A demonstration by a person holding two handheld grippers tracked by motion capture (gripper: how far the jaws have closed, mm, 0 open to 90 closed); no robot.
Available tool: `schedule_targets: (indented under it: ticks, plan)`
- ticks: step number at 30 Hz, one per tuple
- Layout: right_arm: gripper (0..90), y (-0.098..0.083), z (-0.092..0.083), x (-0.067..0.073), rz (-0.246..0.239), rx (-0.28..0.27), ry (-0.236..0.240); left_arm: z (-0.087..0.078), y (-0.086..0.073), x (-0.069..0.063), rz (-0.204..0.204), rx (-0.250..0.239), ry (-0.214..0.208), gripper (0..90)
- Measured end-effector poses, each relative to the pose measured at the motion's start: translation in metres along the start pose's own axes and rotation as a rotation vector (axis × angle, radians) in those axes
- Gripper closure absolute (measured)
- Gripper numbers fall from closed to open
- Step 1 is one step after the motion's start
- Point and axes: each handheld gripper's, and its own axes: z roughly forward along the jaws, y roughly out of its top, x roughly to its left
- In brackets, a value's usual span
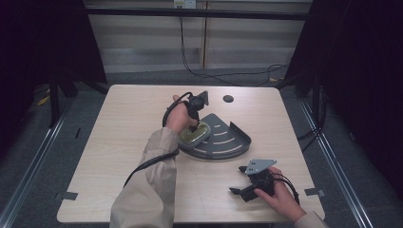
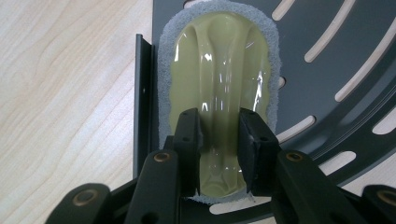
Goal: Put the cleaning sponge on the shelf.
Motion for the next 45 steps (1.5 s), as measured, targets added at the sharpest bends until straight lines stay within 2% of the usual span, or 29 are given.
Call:
schedule_targets:
  ticks: [14,21,27,33,45]
  plan:
    - [13.1,0.0,0.0,0.0,0.003,0.0,-0.003,0.008,-0.003,0.001,-0.006,0.001,-0.012,68.0]
    - [13.1,0.0,0.0,0.0,0.002,0.0,-0.003,0.009,-0.005,0.001,-0.005,0.005,-0.004,64.5]
    - [13.1,0.0,0.0,0.0,0.002,0.0,-0.003,0.007,-0.006,0.002,-0.016,0.004,-0.013,58.3]
    - [13.1,0.0,0.0,0.0,0.001,0.0,-0.003,0.003,-0.008,0.003,-0.038,-0.01,-0.007,51.9]
    - [13.1,0.0,0.0,0.0,0.001,0.0,-0.003,-0.003,-0.009,0.005,-0.058,-0.034,0.001,41.8]
